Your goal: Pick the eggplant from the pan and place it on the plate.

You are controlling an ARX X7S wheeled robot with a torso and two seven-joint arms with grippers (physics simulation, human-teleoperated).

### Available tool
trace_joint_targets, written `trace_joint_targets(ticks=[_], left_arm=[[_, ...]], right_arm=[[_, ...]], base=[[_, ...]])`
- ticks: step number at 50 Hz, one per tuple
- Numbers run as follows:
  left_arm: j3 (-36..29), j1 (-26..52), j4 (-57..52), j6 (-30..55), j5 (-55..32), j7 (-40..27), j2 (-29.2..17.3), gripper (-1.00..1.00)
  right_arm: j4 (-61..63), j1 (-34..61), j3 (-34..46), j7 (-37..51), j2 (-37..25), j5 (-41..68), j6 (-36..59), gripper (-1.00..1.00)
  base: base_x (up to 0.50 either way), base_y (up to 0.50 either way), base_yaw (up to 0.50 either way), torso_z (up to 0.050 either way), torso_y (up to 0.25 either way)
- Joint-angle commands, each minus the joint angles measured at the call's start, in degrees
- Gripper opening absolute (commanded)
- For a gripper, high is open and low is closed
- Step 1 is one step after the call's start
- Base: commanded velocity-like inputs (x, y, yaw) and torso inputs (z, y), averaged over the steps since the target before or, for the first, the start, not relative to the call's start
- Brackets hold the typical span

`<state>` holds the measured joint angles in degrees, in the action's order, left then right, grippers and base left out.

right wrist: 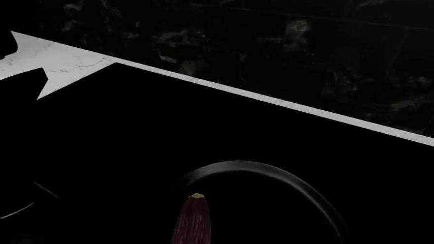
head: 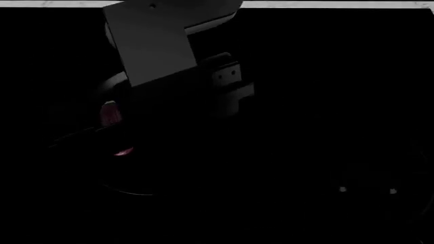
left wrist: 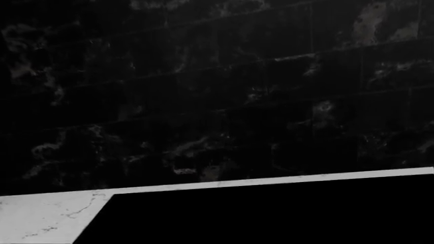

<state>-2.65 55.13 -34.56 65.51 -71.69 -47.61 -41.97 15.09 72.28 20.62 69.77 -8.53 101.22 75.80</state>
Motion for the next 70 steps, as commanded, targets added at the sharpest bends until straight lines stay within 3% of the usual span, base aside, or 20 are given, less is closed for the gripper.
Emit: trace_joint_targets(ticks=[1, 40, 70], left_arm=[[-0.37, -0.35, 2.88, -2.15, 1.88, 1.97, 1.52, 1.0], [0.32, -2.15, 1.72, -3.05, 1.06, 1.21, 0.29, 1.0], [-1.17, -2.69, 3.19, -4.79, 3.62, 3.14, 0.11, 1.0]], right_arm=[[-1.7, -1.79, -0.12, -1.29, 0.06, 2.93, -4.03, 1.0], [-0.85, -3.77, 3.2, -3.77, -0.88, 2.41, -6.53, 1.0], [-4.67, -4.12, 5.31, -11.27, -1.47, -3.75, -8.36, 1.0]], base=[[0.0, 0.0, 0.0, 0.0, 0.0], [0.0, 0.0, 0.0, 0.0, 0.0], [0.0, 0.0, 0.0, 0.0, 0.0]])
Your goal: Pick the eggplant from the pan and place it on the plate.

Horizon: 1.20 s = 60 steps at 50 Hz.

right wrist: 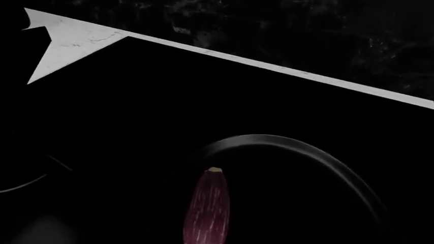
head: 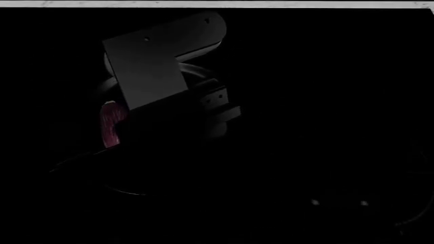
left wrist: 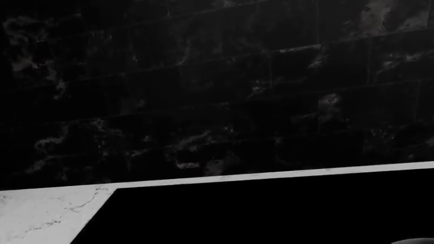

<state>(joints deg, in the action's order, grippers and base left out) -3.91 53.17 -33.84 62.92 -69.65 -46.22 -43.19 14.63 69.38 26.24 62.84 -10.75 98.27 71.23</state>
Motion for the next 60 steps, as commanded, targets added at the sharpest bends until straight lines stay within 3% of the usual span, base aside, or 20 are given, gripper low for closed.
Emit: trace_joint_targets(ticks=[1, 60], left_arm=[[0.07, -0.62, 2.51, -2.16, 1.54, 1.73, 1.32, 1.0], [-0.39, -3.11, 2.74, -4.88, 3.14, 3.49, 0.42, 1.0]], right_arm=[[-4.25, -1.21, -0.2, -4.48, 0.72, -0.95, -3.82, 1.0], [-8.03, -1.65, 4.55, -10.95, 0.07, -6.18, -7.14, 1.0]], base=[[0.0, 0.0, 0.0, 0.0, 0.0], [0.0, 0.0, 0.0, 0.0, 0.0]])
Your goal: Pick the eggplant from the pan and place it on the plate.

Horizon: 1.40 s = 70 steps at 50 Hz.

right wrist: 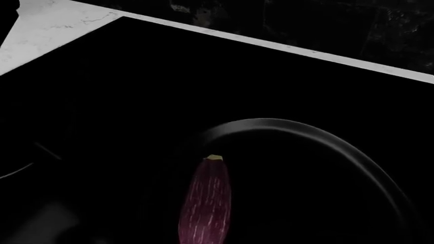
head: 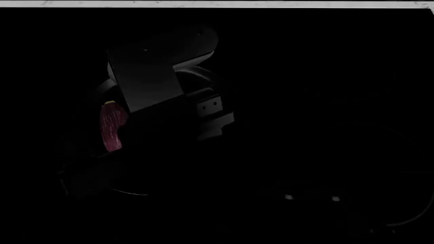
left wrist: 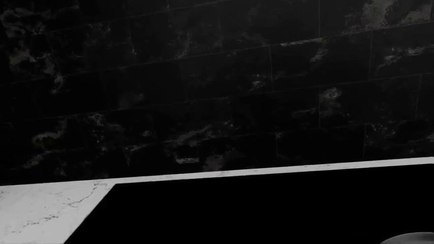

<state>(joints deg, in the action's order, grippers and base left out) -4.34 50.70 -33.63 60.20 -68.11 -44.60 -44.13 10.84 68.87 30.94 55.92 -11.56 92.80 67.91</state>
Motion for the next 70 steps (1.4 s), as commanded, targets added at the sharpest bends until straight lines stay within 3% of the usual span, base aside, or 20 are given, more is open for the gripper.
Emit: trace_joint_targets(ticks=[1, 70], left_arm=[[0.05, -0.72, 2.5, -2.25, 1.64, 1.9, 1.34, 1.0], [-2.7, -3.15, 5.75, -6.55, 6.59, 6.0, 1.51, 1.0]], right_arm=[[-4.31, -1.15, -0.03, -4.18, 0.88, -0.85, -3.86, 1.0], [-12.69, -0.15, 6.09, -14.25, 1.85, -8.38, -8.49, 1.0]], base=[[0.0, 0.0, 0.0, 0.0, 0.0], [0.0, 0.0, 0.0, 0.0, 0.0]])
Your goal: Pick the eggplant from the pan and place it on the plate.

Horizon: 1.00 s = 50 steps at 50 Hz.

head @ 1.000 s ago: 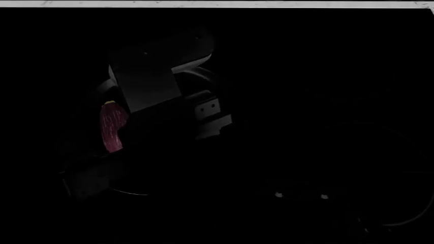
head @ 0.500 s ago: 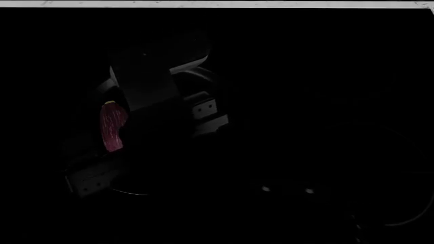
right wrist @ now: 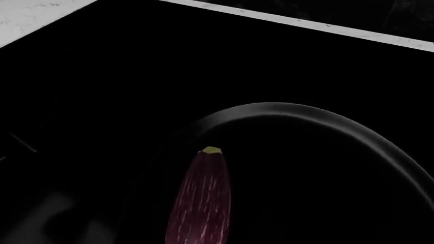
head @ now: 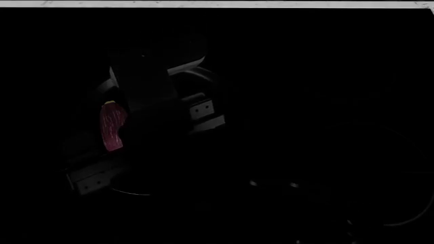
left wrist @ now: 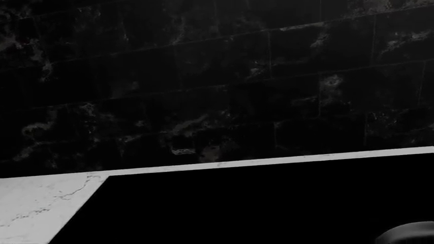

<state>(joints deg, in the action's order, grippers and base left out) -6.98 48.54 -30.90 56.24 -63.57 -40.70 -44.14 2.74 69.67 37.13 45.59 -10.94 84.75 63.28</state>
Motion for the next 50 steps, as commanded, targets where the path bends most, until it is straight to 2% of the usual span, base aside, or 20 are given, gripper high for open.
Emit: trace_joint_targets(ticks=[1, 50], left_arm=[[-0.01, -1.04, 3.1, -2.62, 2.04, 2.07, 1.5, 1.0], [-1.38, -2.3, 4.48, -4.77, 4.32, 3.83, 1.33, 1.0]], right_arm=[[-4.88, -0.88, -0.03, -4.11, 1.3, -0.42, -3.94, 1.0], [-10.64, -0.19, 3.65, -9.24, 2.34, -3.94, -7.15, 1.0]], base=[[0.0, 0.0, 0.0, 0.0, 0.0], [0.0, 0.0, 0.0, 0.0, 0.0]])
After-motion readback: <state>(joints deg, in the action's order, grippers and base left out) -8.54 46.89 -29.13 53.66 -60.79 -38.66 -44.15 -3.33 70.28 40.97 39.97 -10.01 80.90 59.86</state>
